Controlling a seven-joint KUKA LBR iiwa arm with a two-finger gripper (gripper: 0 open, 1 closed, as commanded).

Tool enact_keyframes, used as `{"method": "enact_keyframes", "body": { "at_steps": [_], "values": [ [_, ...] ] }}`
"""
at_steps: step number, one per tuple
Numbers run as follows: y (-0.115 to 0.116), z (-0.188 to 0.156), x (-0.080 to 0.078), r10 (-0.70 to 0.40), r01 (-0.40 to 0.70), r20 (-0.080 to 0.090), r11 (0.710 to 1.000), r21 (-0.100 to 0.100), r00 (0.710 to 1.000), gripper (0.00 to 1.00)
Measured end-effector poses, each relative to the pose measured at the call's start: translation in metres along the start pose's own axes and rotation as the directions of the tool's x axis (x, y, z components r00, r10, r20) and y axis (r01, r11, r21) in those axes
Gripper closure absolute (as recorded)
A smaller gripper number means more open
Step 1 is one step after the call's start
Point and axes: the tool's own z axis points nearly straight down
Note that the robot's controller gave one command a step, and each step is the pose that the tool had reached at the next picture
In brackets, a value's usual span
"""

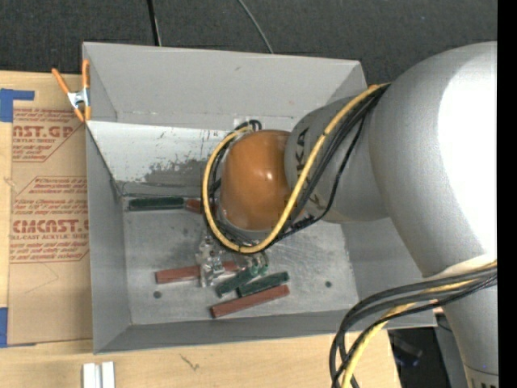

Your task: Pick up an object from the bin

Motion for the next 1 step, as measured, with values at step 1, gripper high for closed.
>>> {"method": "enact_keyframes", "body": {
  "at_steps": [1],
  "values": [
    [0.0034, -0.2025, 0.0126, -0.069, 0.069, -0.013, 0.998, 0.003, 0.998, 1.00]
  ]
}}
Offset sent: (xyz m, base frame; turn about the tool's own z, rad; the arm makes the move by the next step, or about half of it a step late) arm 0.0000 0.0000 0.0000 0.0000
